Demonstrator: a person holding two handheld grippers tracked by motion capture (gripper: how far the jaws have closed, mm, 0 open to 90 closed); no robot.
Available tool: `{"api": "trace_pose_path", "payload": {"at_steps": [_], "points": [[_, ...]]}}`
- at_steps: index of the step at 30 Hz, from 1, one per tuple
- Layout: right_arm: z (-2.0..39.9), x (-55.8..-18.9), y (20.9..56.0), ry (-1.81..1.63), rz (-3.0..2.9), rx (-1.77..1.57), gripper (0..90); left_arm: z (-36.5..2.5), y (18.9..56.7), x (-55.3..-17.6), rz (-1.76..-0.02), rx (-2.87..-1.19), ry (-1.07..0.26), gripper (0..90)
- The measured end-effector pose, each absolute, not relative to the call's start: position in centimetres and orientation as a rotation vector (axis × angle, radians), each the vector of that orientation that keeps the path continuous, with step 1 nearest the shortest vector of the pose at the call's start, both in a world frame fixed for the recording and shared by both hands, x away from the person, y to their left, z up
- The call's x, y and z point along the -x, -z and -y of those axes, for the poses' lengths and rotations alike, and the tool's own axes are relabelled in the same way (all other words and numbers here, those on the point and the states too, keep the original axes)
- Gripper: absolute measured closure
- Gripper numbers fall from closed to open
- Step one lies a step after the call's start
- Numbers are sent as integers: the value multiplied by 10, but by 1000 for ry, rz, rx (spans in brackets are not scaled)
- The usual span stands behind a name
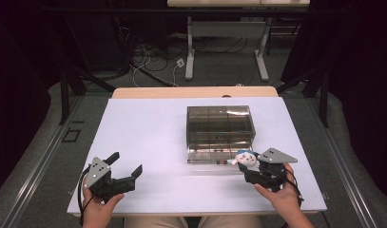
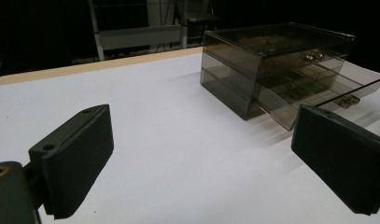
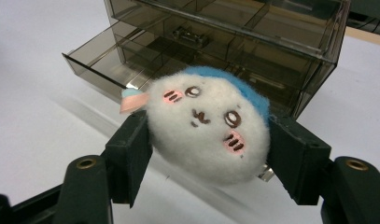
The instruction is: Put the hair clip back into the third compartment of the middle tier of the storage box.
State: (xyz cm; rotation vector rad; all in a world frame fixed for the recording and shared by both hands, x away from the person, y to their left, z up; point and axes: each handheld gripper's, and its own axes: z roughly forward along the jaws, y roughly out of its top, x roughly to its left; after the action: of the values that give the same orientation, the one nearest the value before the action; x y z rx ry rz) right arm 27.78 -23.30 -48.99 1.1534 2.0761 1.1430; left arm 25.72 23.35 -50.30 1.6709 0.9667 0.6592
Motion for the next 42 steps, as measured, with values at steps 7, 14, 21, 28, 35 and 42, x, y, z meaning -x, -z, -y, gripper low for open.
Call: {"api": "trace_pose_path", "payload": {"at_steps": [7, 14, 21, 28, 35, 42], "points": [[233, -289, 486, -1146, -2065, -1151, 346, -233, 504, -258, -976, -1665, -645, 58], [231, -299, 489, -1139, -2068, -1163, 346, -234, 504, -257, -973, -1668, -645, 58], [226, -308, 493, -1115, -2045, -1138, 346, -234, 504, -258, -974, -1668, -644, 58], [224, -314, 496, -1101, -2040, -1128, 346, -235, 504, -258, -972, -1672, -650, 58], [225, -317, 501, -1093, -2039, -1157, 346, -234, 505, -258, -977, -1667, -645, 58], [228, -321, 506, -1098, -2027, -1181, 346, -234, 505, -258, -983, -1665, -638, 58]]}}
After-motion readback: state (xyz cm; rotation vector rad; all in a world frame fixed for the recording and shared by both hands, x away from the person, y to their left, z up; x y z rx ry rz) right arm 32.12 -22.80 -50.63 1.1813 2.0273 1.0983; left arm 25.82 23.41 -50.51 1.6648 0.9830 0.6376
